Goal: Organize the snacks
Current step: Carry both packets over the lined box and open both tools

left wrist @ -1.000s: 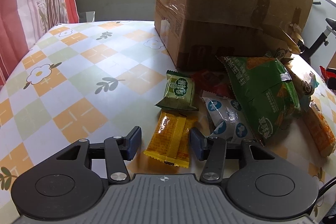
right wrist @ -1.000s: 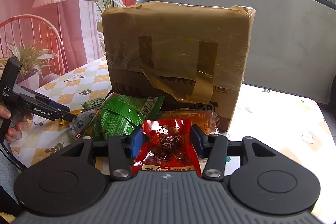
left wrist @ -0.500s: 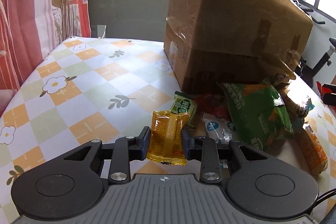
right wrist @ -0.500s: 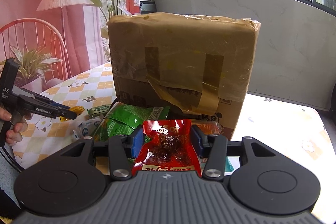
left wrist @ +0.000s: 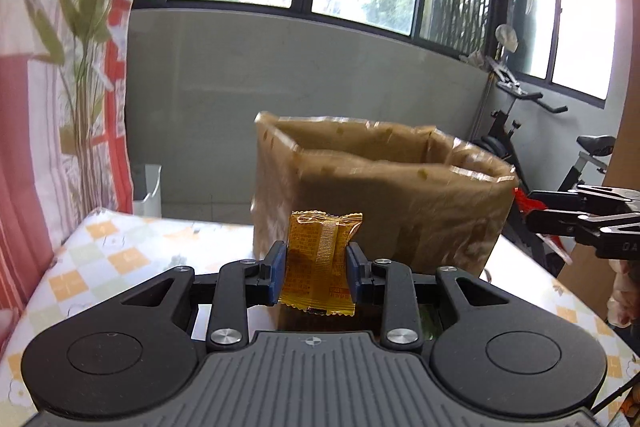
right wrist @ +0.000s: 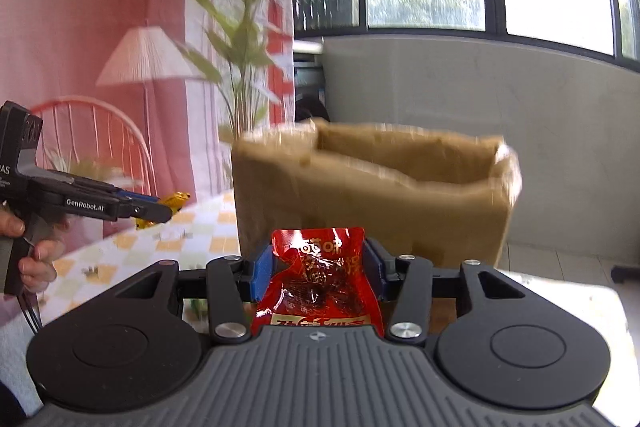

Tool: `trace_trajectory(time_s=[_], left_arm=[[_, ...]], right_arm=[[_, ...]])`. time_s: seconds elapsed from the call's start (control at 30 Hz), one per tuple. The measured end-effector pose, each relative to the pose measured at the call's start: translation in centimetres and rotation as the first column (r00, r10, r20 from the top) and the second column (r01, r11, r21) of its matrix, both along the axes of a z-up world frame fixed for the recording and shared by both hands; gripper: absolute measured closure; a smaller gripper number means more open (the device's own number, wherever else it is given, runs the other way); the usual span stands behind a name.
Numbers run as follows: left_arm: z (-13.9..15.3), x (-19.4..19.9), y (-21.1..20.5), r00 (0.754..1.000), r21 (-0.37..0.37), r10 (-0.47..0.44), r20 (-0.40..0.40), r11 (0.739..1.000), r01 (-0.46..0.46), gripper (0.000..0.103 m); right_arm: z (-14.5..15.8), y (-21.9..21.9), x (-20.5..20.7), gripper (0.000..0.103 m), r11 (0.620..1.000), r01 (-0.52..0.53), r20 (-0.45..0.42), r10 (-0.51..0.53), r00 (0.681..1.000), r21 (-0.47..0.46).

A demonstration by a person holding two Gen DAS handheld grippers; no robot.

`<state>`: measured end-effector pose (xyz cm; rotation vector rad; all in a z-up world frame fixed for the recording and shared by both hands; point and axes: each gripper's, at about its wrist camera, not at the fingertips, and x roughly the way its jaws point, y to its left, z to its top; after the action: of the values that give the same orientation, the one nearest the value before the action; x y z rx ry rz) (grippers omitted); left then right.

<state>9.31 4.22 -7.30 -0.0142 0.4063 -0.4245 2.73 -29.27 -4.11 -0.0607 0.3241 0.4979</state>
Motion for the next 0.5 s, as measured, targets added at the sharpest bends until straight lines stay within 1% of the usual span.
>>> trace_trajectory(time_s=[0.1,0.17,0.23,0.37,0.43,0.5], left_arm=[[2.7,1.9,-1.9,0.997,-0.006,-0.032,0.065,0.999,0.033,0.07],[4.1,3.5,-3.0,0.995,-0.013,-0.04,0.092,0.999,0.041,0.07],[5.2,5.4,-4.1,0.993,-0.026,-0.038,0.112,0.999,0.041,0.07],[6.4,9.7,-6.4,0.995,-0.059,-0.001,0.099,0.998,0.006,0.07],[6.5,11.0,-7.6,0.996,-0.061,0.006,0.084,0.998,-0.001,0.07],[6.1,12.5,-8.8,0.998,-0.047,0.009,0.06,0.999,-0.006,0.069]], right_arm=[[2.1,0.1,2.3,0.053,0.999,-0.016,0.051,0.018,0.999,-0.038],[3.3,0.0,4.1,0.053,0.998,-0.007,0.079,0.011,0.997,-0.055],[4.3,-0.3,6.1,0.053,0.999,0.007,0.096,-0.002,0.995,-0.049],[5.2,-0.7,10.2,0.053,0.997,0.06,0.103,-0.055,0.993,-0.04],[5.0,-0.8,12.0,0.053,0.996,0.084,0.086,-0.081,0.993,-0.034],[4.4,-1.0,13.7,0.053,0.994,0.106,0.052,-0.104,0.993,-0.024]])
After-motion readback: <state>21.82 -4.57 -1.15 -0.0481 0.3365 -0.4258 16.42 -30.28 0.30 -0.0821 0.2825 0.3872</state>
